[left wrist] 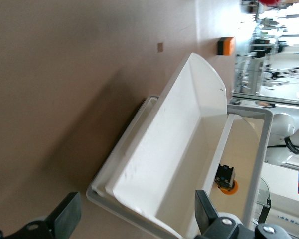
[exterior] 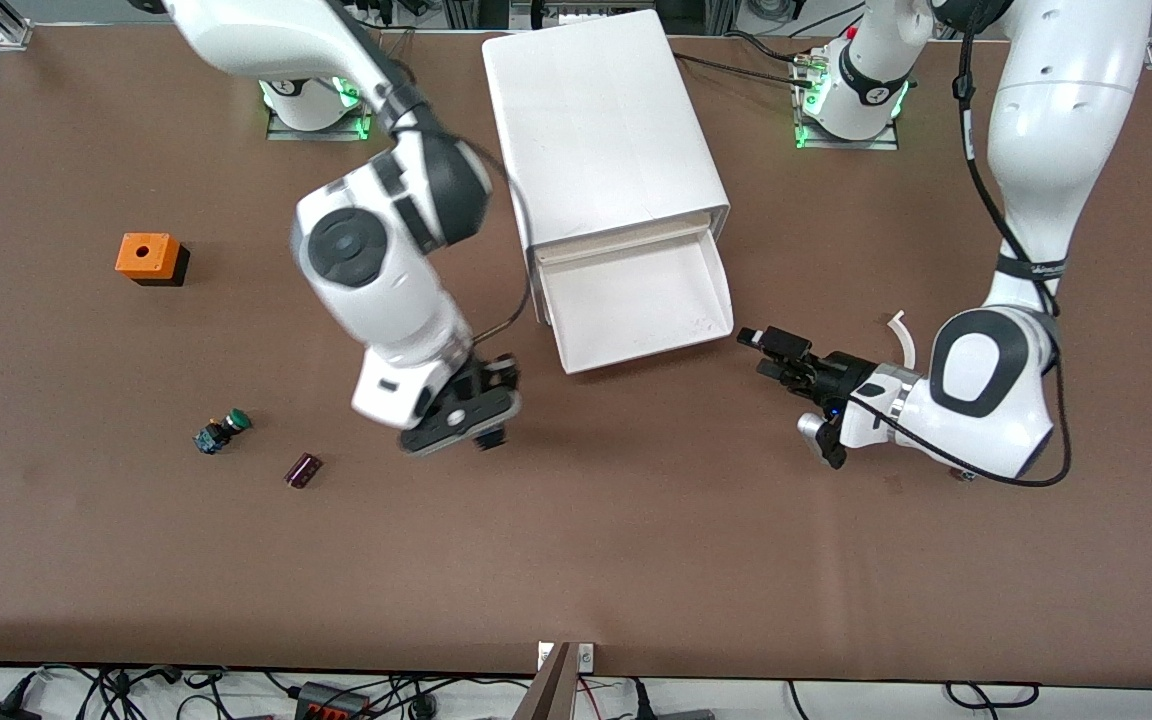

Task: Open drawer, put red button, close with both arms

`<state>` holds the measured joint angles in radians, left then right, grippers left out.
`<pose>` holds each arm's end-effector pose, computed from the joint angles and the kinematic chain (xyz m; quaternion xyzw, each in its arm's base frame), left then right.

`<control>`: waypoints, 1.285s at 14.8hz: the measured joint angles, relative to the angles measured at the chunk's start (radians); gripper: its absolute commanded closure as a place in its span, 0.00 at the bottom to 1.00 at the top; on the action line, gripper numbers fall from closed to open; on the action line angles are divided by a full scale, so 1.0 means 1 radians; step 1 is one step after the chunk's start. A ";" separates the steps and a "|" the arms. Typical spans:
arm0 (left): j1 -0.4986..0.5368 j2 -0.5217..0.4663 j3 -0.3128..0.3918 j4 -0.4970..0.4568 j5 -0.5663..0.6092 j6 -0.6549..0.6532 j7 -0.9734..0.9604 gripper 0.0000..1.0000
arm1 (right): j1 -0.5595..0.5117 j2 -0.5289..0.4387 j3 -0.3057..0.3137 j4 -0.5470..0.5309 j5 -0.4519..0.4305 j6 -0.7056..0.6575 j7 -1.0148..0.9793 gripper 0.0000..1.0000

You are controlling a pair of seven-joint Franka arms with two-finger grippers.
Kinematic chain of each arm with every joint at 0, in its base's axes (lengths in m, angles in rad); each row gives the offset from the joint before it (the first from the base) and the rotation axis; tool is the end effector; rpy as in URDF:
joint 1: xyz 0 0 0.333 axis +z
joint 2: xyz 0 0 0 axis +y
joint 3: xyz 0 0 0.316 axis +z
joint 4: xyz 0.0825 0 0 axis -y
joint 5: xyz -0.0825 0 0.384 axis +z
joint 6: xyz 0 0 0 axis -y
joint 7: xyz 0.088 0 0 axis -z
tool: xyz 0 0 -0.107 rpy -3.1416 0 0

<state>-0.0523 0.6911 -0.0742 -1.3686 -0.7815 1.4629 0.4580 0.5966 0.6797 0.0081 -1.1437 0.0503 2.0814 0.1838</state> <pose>0.6582 -0.1555 0.3129 0.8582 -0.1821 -0.2003 0.4362 0.6311 0.4369 0.4299 -0.9716 -0.1967 -0.1089 0.0732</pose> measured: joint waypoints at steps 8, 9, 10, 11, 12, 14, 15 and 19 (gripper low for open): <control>-0.008 -0.167 -0.012 0.018 0.461 -0.057 -0.457 0.00 | 0.207 0.068 0.001 0.036 0.000 0.004 0.071 1.00; -0.011 -0.175 -0.013 0.021 0.538 -0.055 -0.467 0.00 | 0.210 0.078 0.001 0.036 0.000 -0.014 0.071 1.00; -0.012 -0.180 -0.014 0.039 0.609 -0.054 -0.471 0.00 | 0.210 0.085 0.001 0.036 0.000 -0.032 0.073 1.00; -0.012 -0.182 -0.014 0.068 0.668 -0.052 -0.473 0.00 | 0.210 0.091 0.001 0.036 0.006 -0.045 0.082 1.00; -0.012 -0.182 -0.014 0.098 0.706 -0.049 -0.476 0.00 | 0.210 0.093 0.001 0.036 0.026 -0.056 0.091 1.00; -0.012 -0.179 -0.013 0.135 0.735 -0.034 -0.479 0.00 | 0.210 0.094 0.001 0.036 0.084 -0.069 0.094 1.00; -0.011 -0.173 -0.012 0.142 0.738 -0.031 -0.482 0.00 | 0.210 0.096 0.001 0.036 0.102 -0.073 0.095 1.00; -0.011 -0.143 -0.012 0.143 0.738 0.001 -0.562 0.00 | 0.214 0.123 0.001 0.036 0.109 -0.090 0.096 1.00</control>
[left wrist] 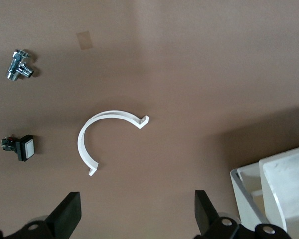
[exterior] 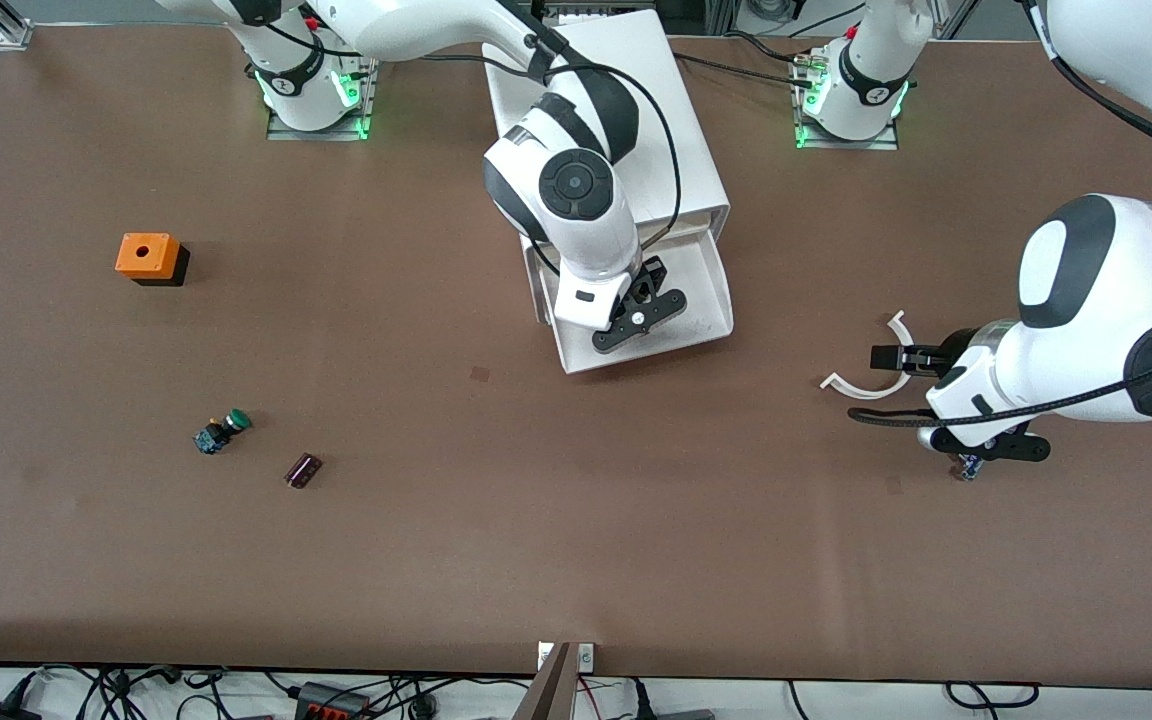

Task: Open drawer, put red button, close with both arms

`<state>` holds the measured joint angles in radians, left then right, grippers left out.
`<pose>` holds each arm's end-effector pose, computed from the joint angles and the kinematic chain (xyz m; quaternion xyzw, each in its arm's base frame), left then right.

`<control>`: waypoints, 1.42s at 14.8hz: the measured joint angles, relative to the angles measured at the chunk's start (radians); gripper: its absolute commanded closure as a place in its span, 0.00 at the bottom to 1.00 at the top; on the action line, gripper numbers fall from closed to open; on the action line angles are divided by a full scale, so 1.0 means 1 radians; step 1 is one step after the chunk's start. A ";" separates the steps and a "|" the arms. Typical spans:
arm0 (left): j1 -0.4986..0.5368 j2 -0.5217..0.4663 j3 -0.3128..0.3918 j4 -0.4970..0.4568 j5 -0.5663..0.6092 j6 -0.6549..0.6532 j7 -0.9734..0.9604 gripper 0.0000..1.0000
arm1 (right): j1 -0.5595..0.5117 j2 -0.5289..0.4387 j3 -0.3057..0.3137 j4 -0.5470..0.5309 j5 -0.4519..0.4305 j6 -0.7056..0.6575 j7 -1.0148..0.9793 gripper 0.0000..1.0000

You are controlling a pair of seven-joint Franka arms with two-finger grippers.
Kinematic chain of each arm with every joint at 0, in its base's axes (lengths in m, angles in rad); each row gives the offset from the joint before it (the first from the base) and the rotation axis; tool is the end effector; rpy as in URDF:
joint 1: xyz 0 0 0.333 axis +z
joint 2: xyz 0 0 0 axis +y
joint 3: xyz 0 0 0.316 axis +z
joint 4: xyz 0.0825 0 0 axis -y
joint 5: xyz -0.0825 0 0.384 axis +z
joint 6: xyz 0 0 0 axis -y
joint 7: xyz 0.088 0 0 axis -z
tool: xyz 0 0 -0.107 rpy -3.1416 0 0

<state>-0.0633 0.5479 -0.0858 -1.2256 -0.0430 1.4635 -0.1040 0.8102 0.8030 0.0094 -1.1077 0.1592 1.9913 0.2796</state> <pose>0.6724 -0.0928 0.4359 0.9870 -0.0185 -0.1576 0.0248 0.5206 0.5685 0.3441 -0.9679 -0.2356 0.0060 0.0868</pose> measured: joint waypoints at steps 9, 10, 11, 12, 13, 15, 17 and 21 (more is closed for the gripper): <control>0.005 0.012 0.000 -0.031 0.000 0.013 -0.033 0.00 | 0.016 0.014 -0.007 0.040 0.000 -0.002 0.056 0.00; 0.006 0.012 0.000 -0.035 0.000 0.019 -0.035 0.00 | 0.015 0.011 -0.014 0.069 0.000 -0.002 0.078 0.00; 0.007 0.012 0.000 -0.037 0.000 0.031 -0.043 0.00 | 0.011 0.004 -0.029 0.096 0.000 -0.003 0.090 0.00; 0.006 0.012 0.000 -0.037 0.000 0.041 -0.053 0.00 | 0.000 -0.007 -0.047 0.115 0.000 -0.008 0.100 0.00; 0.004 0.012 -0.001 -0.037 0.000 0.047 -0.066 0.00 | -0.023 -0.021 -0.062 0.127 0.000 -0.018 0.104 0.00; 0.000 0.011 -0.007 -0.047 0.000 0.065 -0.086 0.00 | -0.111 -0.048 -0.074 0.134 0.000 -0.058 0.102 0.00; -0.001 0.010 -0.042 -0.085 0.000 0.142 -0.144 0.00 | -0.217 -0.067 -0.076 0.135 -0.002 -0.106 0.075 0.00; -0.049 0.015 -0.135 -0.168 0.000 0.366 -0.355 0.00 | -0.401 -0.096 -0.080 0.137 -0.035 -0.286 -0.117 0.00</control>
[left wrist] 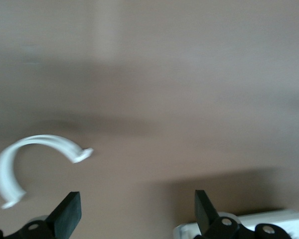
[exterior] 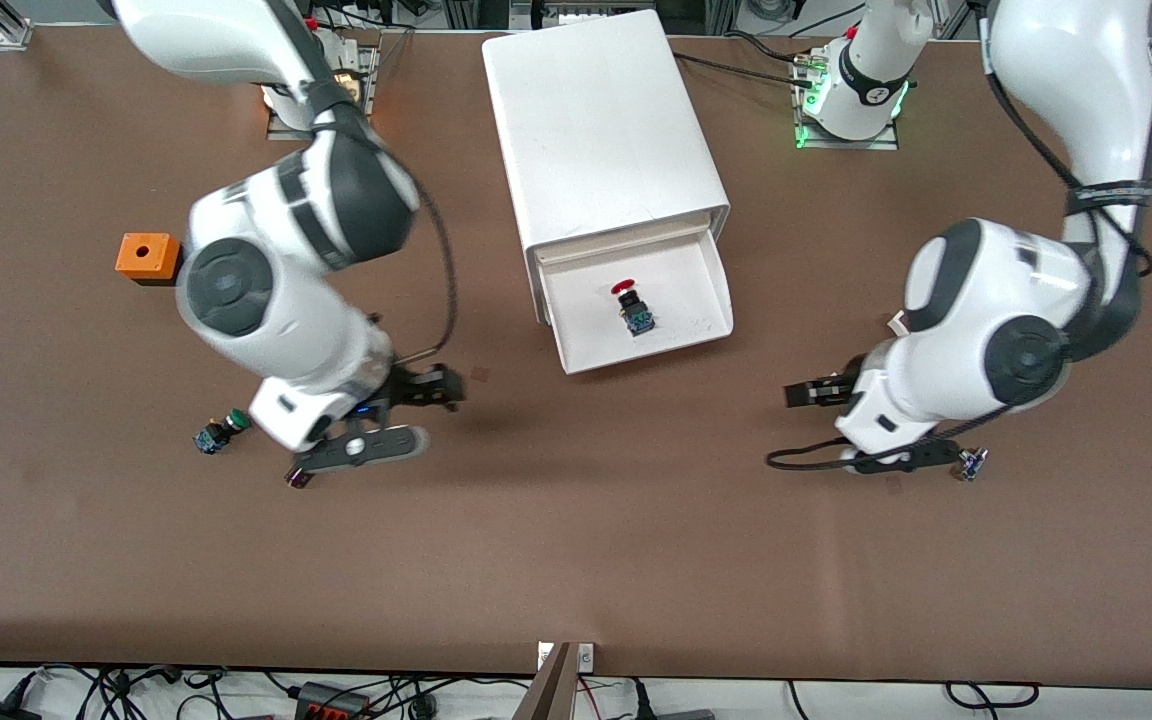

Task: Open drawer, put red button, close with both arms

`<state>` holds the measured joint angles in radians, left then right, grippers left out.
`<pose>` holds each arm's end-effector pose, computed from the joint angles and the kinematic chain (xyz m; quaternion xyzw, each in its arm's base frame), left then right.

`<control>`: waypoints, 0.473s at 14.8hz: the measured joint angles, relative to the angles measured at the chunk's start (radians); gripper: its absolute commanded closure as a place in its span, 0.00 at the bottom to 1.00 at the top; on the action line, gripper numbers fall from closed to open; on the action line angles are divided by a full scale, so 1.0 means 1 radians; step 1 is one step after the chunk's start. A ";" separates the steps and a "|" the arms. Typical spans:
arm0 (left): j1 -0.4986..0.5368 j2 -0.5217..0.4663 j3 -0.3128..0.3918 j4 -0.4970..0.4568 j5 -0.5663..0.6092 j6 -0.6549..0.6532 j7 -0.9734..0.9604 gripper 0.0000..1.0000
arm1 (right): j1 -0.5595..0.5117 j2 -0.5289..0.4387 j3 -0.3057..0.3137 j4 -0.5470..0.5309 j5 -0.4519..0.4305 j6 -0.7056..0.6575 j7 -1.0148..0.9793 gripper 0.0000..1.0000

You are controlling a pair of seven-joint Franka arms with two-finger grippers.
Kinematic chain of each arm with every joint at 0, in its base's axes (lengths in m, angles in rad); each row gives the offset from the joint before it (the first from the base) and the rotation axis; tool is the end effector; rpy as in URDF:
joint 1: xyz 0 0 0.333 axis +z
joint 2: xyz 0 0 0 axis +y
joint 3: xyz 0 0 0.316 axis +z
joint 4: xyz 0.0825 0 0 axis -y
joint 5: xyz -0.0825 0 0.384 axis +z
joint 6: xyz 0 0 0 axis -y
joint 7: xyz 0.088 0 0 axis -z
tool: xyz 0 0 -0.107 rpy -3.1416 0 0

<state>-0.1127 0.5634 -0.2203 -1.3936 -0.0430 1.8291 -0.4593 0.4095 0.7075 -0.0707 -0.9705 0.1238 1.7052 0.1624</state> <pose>0.6679 -0.2046 0.3784 0.9917 0.0825 -0.0837 0.0514 0.6965 0.2773 0.4569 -0.9952 -0.0894 -0.0040 0.0409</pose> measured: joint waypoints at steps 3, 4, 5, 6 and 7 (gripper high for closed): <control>-0.084 0.023 -0.007 -0.087 0.000 0.222 -0.090 0.00 | -0.103 -0.034 0.000 0.001 -0.042 -0.088 -0.064 0.00; -0.107 0.031 -0.008 -0.123 0.000 0.299 -0.103 0.00 | -0.128 -0.046 0.000 0.001 -0.048 -0.115 -0.065 0.00; -0.126 0.038 -0.008 -0.157 0.000 0.360 -0.115 0.00 | -0.152 -0.055 0.000 0.001 -0.052 -0.147 -0.065 0.00; -0.143 0.043 -0.009 -0.188 0.000 0.402 -0.133 0.00 | -0.177 -0.061 0.000 0.001 -0.053 -0.179 -0.065 0.00; -0.156 0.044 -0.009 -0.211 0.000 0.421 -0.156 0.00 | -0.199 -0.064 0.000 0.000 -0.053 -0.199 -0.065 0.00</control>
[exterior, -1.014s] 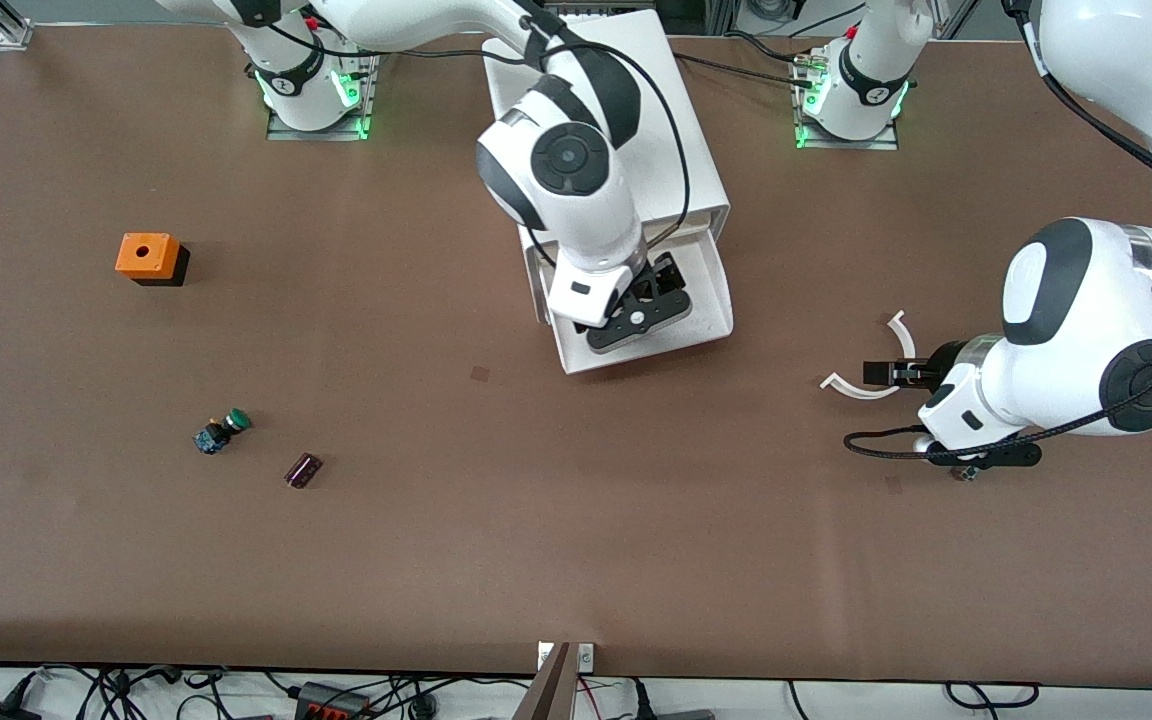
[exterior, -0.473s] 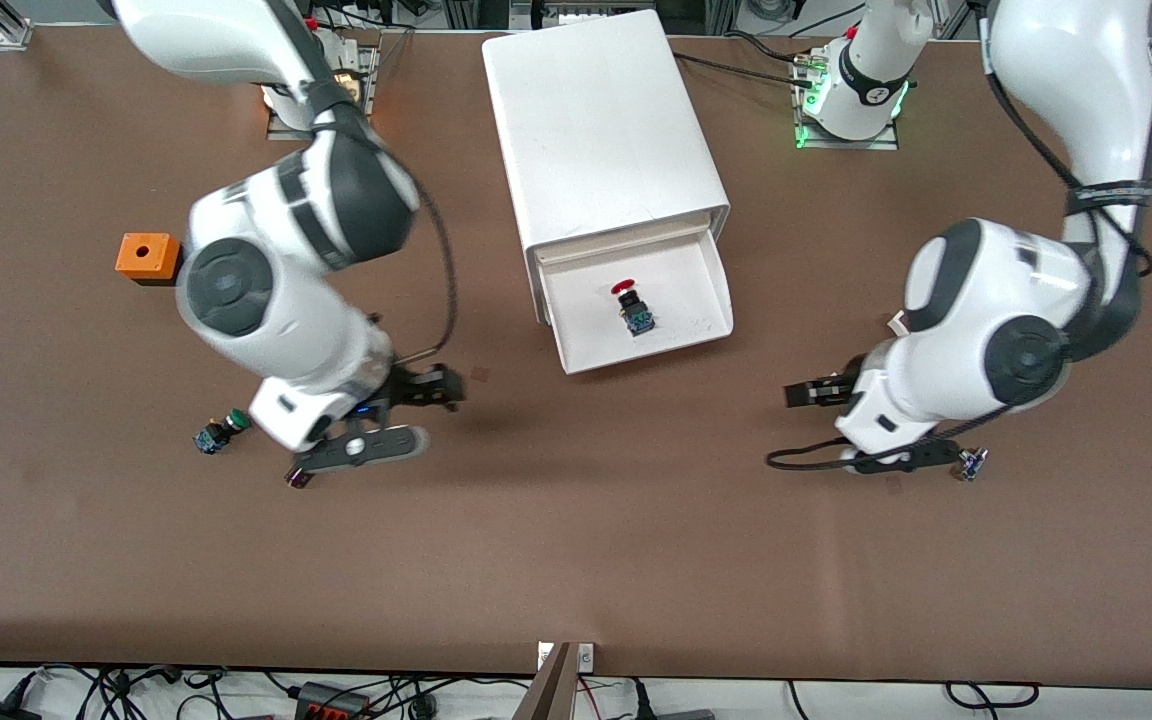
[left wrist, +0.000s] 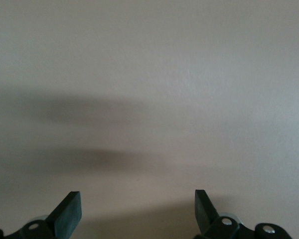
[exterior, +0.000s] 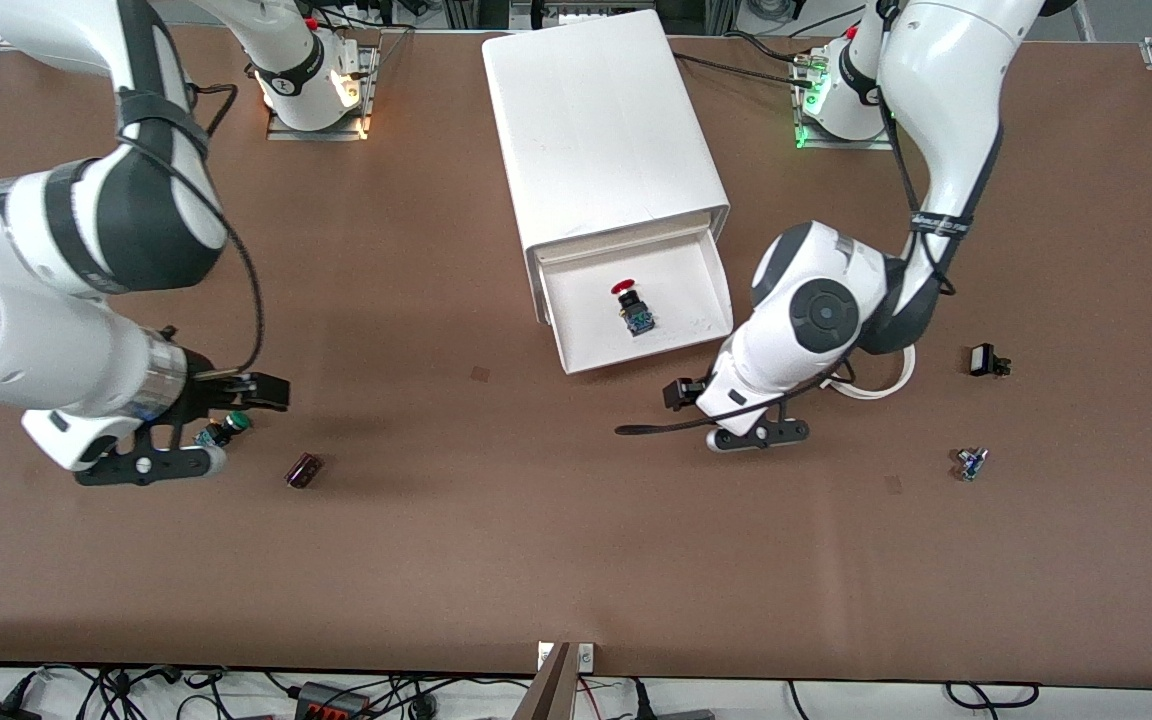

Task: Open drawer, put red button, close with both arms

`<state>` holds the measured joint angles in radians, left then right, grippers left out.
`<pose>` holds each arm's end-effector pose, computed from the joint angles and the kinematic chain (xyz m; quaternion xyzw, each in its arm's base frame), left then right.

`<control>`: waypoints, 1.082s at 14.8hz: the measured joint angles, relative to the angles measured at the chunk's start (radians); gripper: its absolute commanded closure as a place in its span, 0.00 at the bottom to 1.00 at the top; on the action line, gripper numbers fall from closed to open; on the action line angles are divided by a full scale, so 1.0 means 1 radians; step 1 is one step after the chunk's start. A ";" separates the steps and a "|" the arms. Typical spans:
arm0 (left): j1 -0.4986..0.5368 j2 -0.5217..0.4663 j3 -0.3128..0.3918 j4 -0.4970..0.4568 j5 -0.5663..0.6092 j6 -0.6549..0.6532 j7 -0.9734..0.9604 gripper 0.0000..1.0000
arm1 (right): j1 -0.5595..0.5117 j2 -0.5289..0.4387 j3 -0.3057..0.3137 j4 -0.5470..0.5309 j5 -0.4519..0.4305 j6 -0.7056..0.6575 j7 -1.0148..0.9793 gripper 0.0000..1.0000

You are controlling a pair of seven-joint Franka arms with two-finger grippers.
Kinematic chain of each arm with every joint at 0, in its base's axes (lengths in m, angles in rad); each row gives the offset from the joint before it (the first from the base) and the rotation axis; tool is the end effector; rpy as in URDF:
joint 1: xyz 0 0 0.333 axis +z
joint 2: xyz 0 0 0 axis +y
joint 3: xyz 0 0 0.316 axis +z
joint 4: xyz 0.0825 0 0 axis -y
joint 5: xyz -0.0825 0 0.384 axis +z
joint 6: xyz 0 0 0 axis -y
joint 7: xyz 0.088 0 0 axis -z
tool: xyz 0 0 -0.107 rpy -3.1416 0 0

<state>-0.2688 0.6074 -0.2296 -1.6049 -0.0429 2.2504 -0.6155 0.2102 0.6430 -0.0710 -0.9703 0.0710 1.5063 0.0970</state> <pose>0.6226 -0.3152 0.2874 0.9920 0.0928 -0.0210 0.0829 0.7079 0.1241 0.4874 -0.9981 -0.0274 0.0542 0.0075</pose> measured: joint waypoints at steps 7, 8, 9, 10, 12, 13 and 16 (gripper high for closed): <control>-0.037 -0.037 -0.052 -0.084 0.000 -0.053 -0.102 0.00 | -0.127 -0.098 0.000 -0.106 -0.001 -0.031 -0.006 0.00; -0.038 -0.040 -0.060 -0.087 0.000 -0.065 -0.108 0.00 | -0.141 -0.135 0.001 -0.140 -0.001 -0.020 -0.012 0.00; -0.038 -0.042 -0.066 -0.089 0.000 -0.073 -0.113 0.00 | -0.151 -0.174 0.001 -0.175 -0.001 -0.011 -0.014 0.00; -0.039 -0.043 -0.072 -0.091 0.000 -0.078 -0.120 0.00 | -0.159 -0.215 0.001 -0.211 -0.001 -0.003 -0.014 0.00; -0.038 -0.044 -0.082 -0.092 0.000 -0.097 -0.128 0.00 | -0.175 -0.283 0.002 -0.275 -0.002 0.010 -0.014 0.00; -0.039 -0.045 -0.091 -0.093 0.000 -0.116 -0.132 0.00 | -0.188 -0.310 0.009 -0.299 -0.002 0.014 -0.016 0.00; -0.038 -0.047 -0.124 -0.093 0.000 -0.196 -0.149 0.00 | -0.246 -0.368 0.047 -0.341 -0.010 0.022 -0.073 0.00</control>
<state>-0.3072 0.5605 -0.3536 -1.6980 -0.0427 2.0539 -0.7647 -0.0361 0.2746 -0.0244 -1.3108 0.0613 1.5287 0.0243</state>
